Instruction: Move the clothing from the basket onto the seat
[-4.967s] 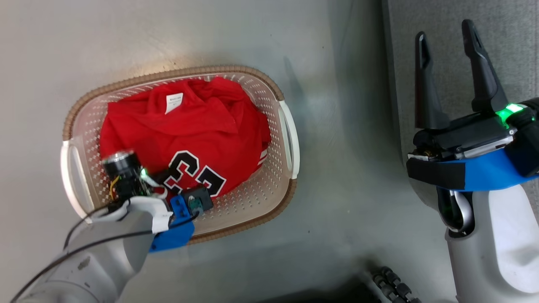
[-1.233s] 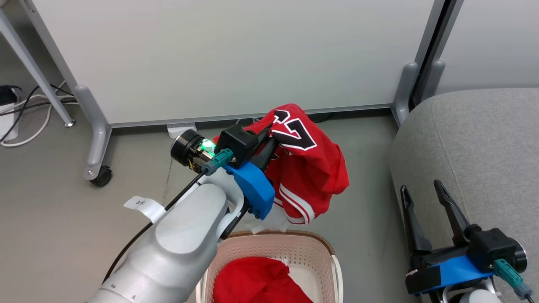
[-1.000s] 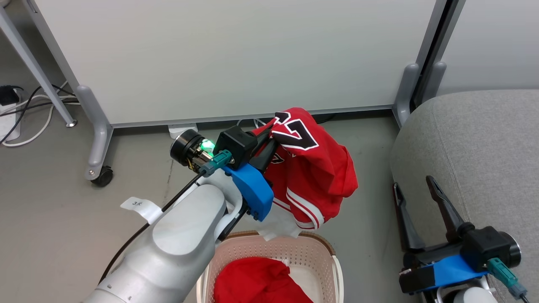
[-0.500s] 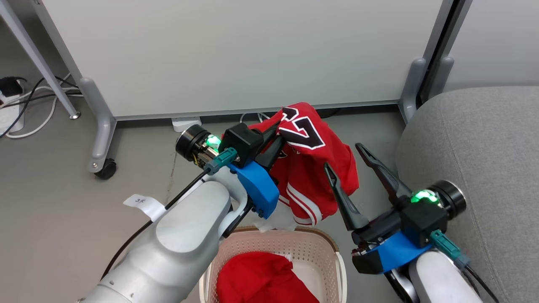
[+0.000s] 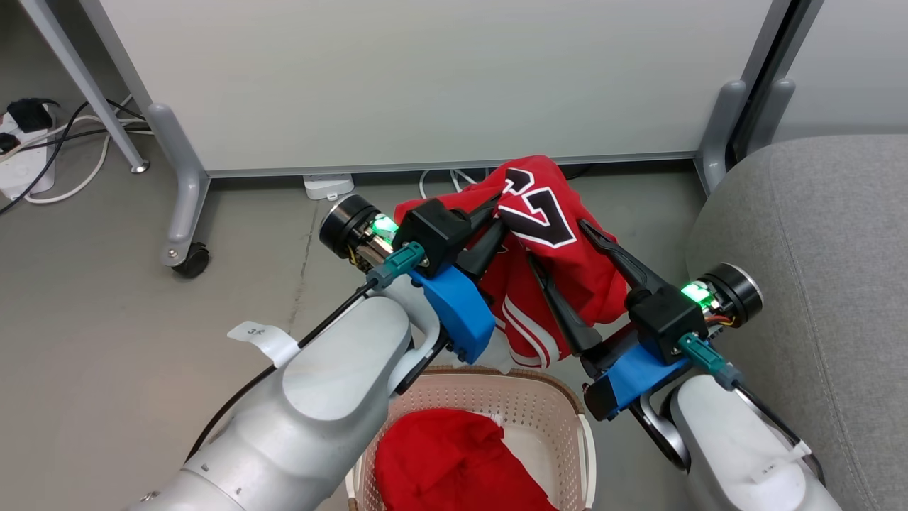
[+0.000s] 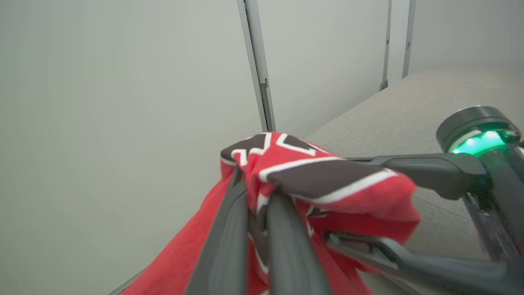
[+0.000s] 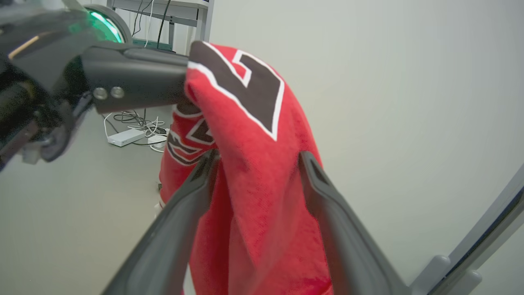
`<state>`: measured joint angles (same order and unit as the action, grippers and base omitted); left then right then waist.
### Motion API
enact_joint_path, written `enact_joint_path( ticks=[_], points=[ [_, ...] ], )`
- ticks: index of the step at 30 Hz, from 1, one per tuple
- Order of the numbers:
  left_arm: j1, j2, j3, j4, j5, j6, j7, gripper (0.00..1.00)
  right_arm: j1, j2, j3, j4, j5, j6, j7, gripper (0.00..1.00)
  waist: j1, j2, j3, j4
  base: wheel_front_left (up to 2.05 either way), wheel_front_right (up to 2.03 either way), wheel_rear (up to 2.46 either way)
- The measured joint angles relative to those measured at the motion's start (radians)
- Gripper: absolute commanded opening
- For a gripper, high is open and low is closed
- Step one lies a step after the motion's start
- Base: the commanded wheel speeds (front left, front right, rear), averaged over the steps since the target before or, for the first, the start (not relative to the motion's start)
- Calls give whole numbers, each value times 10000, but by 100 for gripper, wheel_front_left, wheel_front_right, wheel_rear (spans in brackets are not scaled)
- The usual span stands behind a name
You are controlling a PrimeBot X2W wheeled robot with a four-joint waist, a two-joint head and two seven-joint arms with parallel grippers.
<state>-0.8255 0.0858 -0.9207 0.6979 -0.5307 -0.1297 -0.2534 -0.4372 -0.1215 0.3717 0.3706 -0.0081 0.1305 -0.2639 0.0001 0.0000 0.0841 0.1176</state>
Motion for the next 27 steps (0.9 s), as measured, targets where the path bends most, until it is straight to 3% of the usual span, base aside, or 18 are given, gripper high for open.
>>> enact_joint_path(
  ticks=[3,4,5,27],
  points=[
    [-18,-67,-61,-40,-2,0,-8,0,-255,67,-10,422,-21,0,-2,100,0,0,70,34,0,0,0],
    [-28,-90,-82,-48,-4,0,-10,0,-328,111,-4,564,-35,0,-2,60,0,0,86,41,0,0,0],
    [-33,-109,-107,-58,-6,0,-29,0,-394,167,2,729,-27,0,-2,3,0,0,101,49,0,0,0],
    [-164,-207,-224,61,-63,0,-82,0,-652,353,-79,1047,272,0,-2,0,-1,0,119,23,0,0,0]
  ],
)
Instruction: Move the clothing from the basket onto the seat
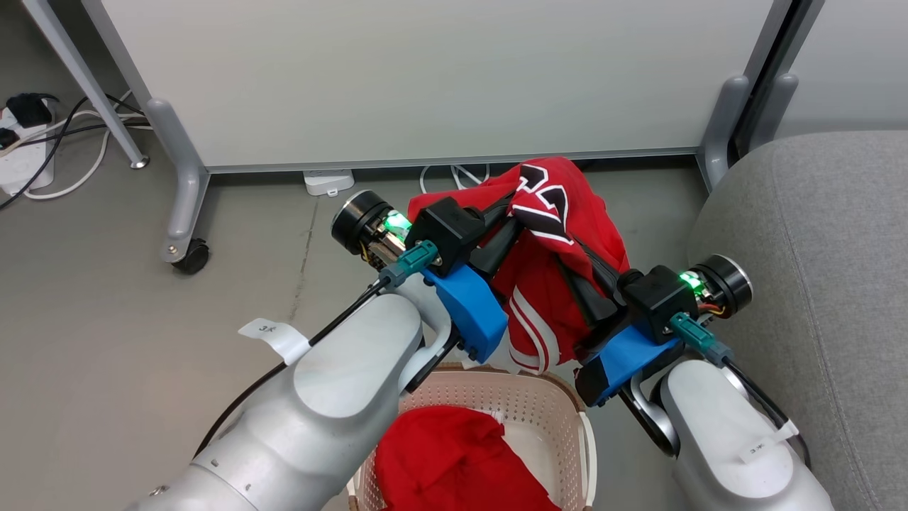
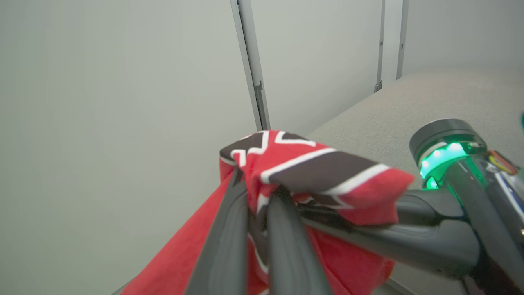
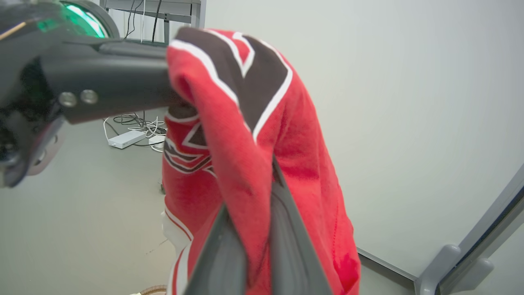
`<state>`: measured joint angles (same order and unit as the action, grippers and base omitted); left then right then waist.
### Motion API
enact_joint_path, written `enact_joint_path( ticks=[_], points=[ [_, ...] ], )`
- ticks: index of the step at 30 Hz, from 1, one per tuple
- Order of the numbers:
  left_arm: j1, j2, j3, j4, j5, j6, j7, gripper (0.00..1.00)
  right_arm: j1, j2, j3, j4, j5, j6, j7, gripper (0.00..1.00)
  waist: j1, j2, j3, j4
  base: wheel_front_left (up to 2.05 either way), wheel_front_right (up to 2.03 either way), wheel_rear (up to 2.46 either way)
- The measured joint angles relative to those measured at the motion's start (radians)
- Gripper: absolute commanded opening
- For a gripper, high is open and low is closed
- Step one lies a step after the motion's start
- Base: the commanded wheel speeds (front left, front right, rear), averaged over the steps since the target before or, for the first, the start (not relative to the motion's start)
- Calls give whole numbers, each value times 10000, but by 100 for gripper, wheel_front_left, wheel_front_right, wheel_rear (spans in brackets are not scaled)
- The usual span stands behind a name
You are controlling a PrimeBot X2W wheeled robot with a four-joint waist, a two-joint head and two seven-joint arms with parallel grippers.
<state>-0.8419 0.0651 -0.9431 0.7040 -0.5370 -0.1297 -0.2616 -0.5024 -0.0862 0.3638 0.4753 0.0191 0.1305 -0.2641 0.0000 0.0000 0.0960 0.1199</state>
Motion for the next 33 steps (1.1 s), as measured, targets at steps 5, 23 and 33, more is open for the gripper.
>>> enact_joint_path(
  ticks=[5,23,33],
  points=[
    [0,-6,-8,19,0,0,-2,0,13,2,-46,-42,52,0,0,0,0,0,4,15,0,0,0],
    [-2,-42,-27,153,4,0,-12,100,36,12,-249,-86,330,0,0,0,0,0,116,45,0,0,0],
    [118,-38,-25,148,111,-2,-12,100,36,48,-821,-205,558,0,0,0,0,0,184,60,0,0,0]
  ],
)
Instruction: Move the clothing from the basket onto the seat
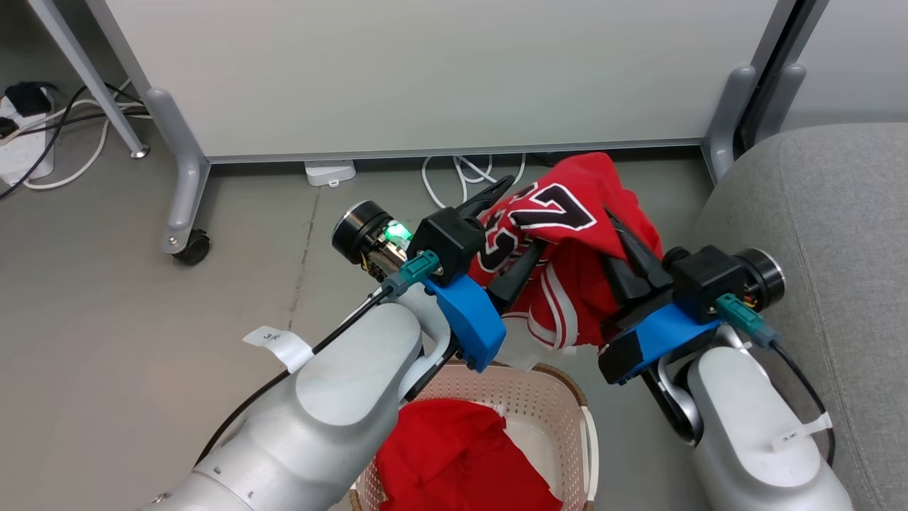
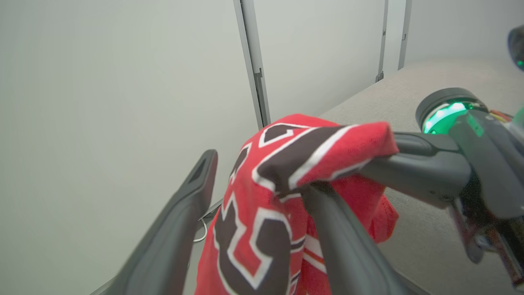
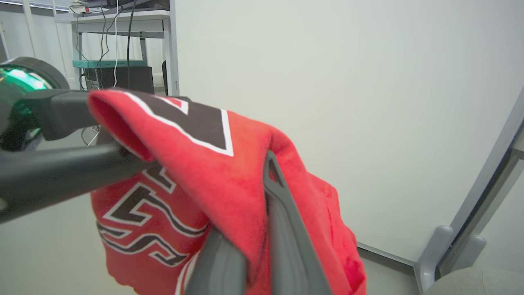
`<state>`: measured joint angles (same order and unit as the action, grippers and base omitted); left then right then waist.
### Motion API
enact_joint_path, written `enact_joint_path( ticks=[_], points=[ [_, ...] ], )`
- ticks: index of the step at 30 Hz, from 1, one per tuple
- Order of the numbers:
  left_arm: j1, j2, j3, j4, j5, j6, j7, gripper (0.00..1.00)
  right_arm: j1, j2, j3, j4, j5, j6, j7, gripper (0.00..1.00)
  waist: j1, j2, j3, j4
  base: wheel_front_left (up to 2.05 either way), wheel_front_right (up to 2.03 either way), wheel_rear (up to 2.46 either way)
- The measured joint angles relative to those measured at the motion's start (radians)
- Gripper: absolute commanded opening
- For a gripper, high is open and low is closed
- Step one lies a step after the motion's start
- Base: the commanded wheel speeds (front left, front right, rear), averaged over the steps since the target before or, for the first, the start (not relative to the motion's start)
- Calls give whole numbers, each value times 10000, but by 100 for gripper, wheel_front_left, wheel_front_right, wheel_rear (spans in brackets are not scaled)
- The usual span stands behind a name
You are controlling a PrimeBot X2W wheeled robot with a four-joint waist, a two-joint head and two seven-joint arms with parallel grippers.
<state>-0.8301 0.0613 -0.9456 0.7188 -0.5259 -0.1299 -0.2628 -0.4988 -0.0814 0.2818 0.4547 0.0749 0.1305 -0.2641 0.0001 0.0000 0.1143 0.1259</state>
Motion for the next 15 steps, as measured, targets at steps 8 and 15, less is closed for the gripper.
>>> enact_joint_path(
  ticks=[8,15],
  points=[
    [259,90,84,-207,226,15,0,100,191,8,-755,-301,58,0,2,0,-1,0,67,-250,0,0,0],
    [555,278,169,-468,351,69,0,100,405,54,-1469,-790,56,0,2,0,0,0,277,-900,0,0,0]
  ],
)
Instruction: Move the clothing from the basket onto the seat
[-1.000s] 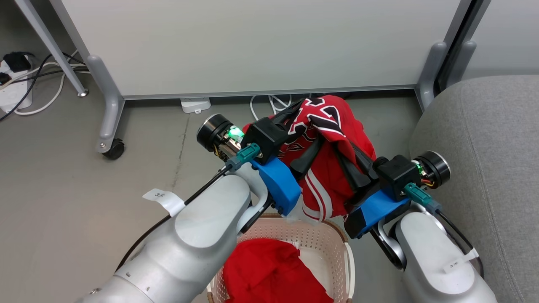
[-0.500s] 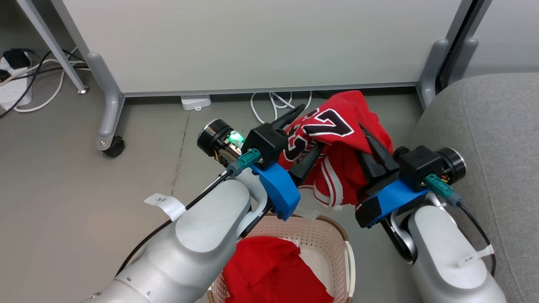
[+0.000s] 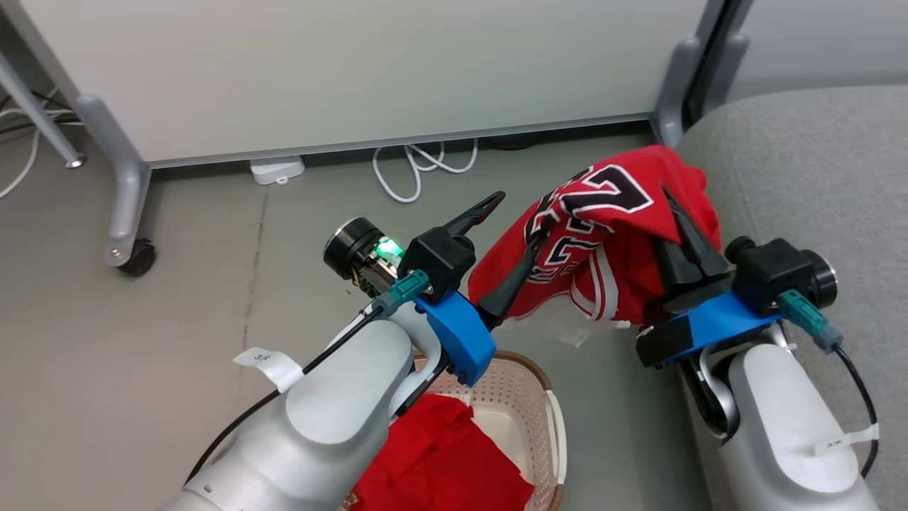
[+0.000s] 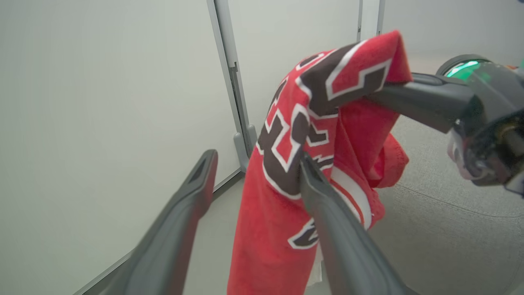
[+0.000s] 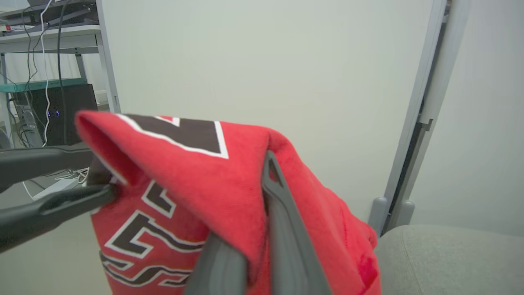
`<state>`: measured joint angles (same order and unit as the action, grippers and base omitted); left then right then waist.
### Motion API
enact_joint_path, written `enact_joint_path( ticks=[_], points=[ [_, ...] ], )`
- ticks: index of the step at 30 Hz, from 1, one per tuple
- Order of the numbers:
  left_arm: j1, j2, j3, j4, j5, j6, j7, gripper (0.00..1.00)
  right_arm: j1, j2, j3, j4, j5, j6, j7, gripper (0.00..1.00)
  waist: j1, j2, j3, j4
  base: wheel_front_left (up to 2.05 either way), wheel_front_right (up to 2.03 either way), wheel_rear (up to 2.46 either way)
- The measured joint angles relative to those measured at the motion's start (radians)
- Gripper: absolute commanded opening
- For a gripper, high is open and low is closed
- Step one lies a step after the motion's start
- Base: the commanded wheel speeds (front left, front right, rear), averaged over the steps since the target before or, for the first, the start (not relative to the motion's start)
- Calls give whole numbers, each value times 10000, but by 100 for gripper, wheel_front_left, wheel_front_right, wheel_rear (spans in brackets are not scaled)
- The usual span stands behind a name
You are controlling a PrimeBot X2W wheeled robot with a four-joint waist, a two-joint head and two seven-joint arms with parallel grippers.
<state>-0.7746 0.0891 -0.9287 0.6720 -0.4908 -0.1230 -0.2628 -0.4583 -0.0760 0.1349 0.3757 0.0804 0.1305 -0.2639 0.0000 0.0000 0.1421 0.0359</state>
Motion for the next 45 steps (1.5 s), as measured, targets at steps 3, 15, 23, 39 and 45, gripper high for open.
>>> enact_joint_path(
  ticks=[3,15,23,39,45],
  points=[
    [102,58,79,-190,104,4,0,100,115,21,-309,-288,-8,0,-2,0,0,0,107,-308,0,0,0],
    [401,288,491,-1321,805,105,0,100,695,-65,-1235,-1352,-48,0,-2,0,0,0,578,-1560,0,0,0],
    [622,280,631,-1670,1149,79,0,100,1365,-92,-1879,-2006,-65,0,-2,0,0,0,728,-2312,0,0,0],
    [827,113,685,-1814,1494,-10,-2,100,2428,142,-2545,-2696,-19,0,0,0,0,0,905,-3284,0,0,0],
    [827,86,721,-1837,1567,-13,-2,100,2406,196,-2569,-2867,15,0,0,0,0,0,941,-3294,0,0,0]
  ],
)
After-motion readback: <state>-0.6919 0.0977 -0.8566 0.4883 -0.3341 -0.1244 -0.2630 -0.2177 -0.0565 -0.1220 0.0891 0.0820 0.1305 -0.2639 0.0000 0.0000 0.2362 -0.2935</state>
